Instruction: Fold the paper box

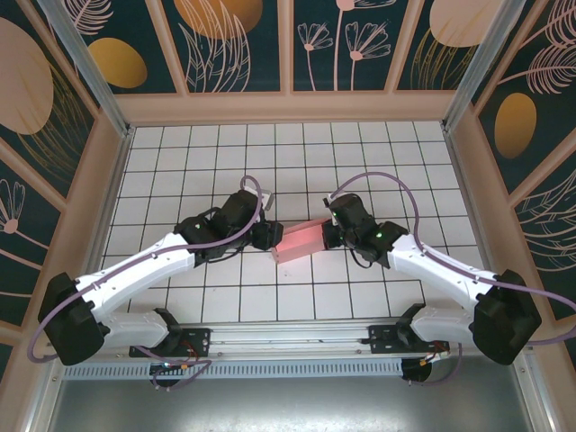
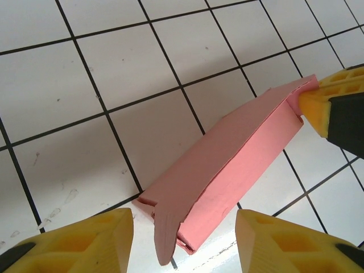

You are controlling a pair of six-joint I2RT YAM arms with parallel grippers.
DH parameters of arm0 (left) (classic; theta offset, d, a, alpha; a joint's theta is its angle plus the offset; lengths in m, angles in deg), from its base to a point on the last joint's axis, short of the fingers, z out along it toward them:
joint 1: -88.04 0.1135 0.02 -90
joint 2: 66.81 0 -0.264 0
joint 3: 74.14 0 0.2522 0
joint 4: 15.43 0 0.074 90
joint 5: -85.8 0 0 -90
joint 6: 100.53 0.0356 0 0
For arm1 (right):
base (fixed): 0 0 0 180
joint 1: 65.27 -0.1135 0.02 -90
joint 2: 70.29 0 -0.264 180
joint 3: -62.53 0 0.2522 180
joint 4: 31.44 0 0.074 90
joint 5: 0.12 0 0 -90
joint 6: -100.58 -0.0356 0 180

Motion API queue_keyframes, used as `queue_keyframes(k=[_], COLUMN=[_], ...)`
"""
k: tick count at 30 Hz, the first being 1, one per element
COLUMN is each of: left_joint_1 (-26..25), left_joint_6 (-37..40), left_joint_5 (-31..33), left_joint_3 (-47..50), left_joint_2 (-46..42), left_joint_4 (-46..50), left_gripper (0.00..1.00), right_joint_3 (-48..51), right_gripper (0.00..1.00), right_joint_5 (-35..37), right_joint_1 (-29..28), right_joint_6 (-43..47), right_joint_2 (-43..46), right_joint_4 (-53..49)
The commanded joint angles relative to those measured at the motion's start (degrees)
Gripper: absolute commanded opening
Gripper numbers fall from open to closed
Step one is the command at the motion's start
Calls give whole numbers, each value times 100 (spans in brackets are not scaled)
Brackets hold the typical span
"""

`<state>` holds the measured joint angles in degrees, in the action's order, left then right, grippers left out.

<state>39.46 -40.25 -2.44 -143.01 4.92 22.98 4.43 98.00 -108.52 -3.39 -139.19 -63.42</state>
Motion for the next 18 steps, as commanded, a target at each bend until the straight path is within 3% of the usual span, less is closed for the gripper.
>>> queue_keyframes(k=[1,10,18], left_joint_1=[-105,-201,-205], left_joint_6=[-161,-269,-247], left_joint_5=[-111,-130,674], left_joint_3=[71,221,78], left_joint_2=[48,273,308], left_joint_4=[7,229,553], left_gripper=[49,33,19], right_joint_3=[-176,-222,-229], right_gripper=[0,0,0], right_joint_5=[98,67,27], right_joint_1=[-57,-61,-77], right_joint_6=[-87,-97,-110], right_joint_2=[-86,-185,-202], right_joint_4=[-175,-180,-184])
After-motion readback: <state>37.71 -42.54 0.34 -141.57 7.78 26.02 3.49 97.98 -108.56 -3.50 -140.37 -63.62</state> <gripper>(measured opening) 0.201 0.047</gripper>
